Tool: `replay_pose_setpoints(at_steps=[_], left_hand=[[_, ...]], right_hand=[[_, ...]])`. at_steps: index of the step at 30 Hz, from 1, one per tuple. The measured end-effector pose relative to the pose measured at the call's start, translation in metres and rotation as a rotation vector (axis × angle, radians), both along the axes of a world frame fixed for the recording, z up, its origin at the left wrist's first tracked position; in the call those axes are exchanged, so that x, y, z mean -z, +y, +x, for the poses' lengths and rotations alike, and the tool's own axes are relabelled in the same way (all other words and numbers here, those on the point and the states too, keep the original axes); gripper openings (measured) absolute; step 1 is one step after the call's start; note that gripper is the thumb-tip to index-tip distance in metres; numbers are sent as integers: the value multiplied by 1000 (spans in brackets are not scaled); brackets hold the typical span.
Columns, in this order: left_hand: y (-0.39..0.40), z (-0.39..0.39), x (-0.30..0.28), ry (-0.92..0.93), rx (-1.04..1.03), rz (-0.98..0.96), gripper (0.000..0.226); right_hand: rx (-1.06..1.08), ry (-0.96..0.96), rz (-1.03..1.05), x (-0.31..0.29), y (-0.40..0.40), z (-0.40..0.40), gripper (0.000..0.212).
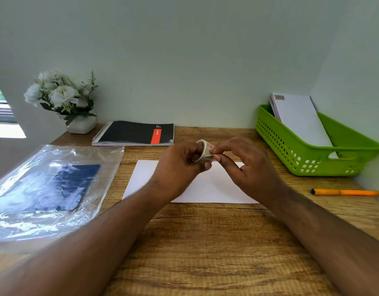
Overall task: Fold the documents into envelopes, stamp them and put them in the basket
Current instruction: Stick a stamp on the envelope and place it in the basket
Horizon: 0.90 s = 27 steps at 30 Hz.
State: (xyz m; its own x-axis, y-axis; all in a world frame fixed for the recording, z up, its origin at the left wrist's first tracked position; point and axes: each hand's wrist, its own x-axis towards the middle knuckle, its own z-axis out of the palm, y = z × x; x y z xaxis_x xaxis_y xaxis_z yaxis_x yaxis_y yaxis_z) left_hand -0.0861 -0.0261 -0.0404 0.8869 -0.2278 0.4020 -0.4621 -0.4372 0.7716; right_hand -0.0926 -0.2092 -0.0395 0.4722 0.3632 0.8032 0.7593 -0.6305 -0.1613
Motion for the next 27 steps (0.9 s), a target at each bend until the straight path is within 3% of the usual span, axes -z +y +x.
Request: replay_pose_setpoints(at_steps=[7,13,18,27], left_hand=[[1,4,4,47,-15,-45,33],[11,9,2,-15,-130,-14,19],[43,24,-7,-123,-262,135,25],[80,49,3,-3,-426,362,31]], right_hand=[[-36,35,66,-2,2,-4,14],[-69,140,193,-3,2,-4,16],[-68,330,262,-4,1,-5,22],[-49,458,293,-4,-3,-1,23]])
